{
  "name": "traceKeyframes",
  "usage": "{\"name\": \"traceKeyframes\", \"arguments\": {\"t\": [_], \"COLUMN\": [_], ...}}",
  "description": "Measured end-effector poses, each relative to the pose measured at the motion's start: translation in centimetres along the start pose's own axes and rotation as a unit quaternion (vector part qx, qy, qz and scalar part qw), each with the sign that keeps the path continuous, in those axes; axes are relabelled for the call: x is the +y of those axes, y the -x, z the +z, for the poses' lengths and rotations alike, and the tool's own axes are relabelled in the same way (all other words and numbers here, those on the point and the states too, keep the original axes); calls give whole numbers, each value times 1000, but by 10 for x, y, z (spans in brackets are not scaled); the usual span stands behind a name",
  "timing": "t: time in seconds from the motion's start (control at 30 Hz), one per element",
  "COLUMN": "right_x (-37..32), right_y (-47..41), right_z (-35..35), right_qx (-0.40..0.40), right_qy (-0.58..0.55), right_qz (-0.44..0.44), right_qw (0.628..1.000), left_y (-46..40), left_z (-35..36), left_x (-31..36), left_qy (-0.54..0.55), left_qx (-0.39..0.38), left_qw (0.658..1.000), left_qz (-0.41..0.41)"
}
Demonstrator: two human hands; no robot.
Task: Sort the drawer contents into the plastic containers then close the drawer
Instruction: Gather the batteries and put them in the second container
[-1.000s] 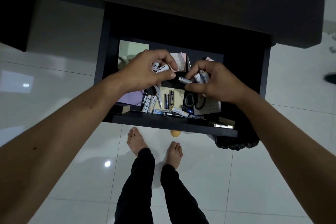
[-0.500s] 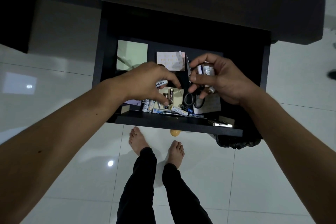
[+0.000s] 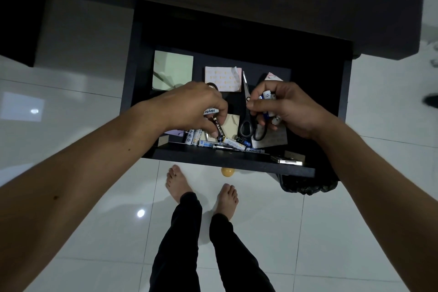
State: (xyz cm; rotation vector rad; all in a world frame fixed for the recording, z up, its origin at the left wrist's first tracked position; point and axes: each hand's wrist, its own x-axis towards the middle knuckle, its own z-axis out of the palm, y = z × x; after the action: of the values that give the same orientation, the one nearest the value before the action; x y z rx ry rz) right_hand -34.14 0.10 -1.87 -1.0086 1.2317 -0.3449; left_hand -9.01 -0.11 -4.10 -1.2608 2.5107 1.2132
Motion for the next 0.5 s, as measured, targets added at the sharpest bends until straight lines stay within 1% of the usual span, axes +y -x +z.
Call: {"name": "traceKeyframes", "arguments": {"t": [0.07, 0.13, 0.2, 0.27, 0.33, 0.4, 0.5], "right_x": [-2, -6, -10, -14, -17, -18, -16], "right_y": [1, 2, 3, 7, 10, 12, 9], "right_z": [-1, -2, -4, -6, -7, -5, 6], "right_qx": [-5, -20, -46, -67, -70, -74, -127], "right_qy": [-8, -26, -56, -65, -14, 79, 197], "right_qz": [10, 21, 35, 50, 55, 40, 22], "right_qw": [1000, 999, 997, 994, 996, 993, 972], "left_y": [1, 2, 5, 8, 9, 9, 8], "left_z": [0, -1, -4, -7, -9, -10, -10], "left_x": [0, 0, 1, 0, 1, 3, 4], "left_qy": [28, 87, 146, 175, 184, 211, 243], "left_qx": [6, 18, 39, 62, 86, 102, 105], "left_qw": [1000, 996, 989, 982, 978, 970, 962], "left_qz": [6, 7, -9, -35, -54, -64, -65]}}
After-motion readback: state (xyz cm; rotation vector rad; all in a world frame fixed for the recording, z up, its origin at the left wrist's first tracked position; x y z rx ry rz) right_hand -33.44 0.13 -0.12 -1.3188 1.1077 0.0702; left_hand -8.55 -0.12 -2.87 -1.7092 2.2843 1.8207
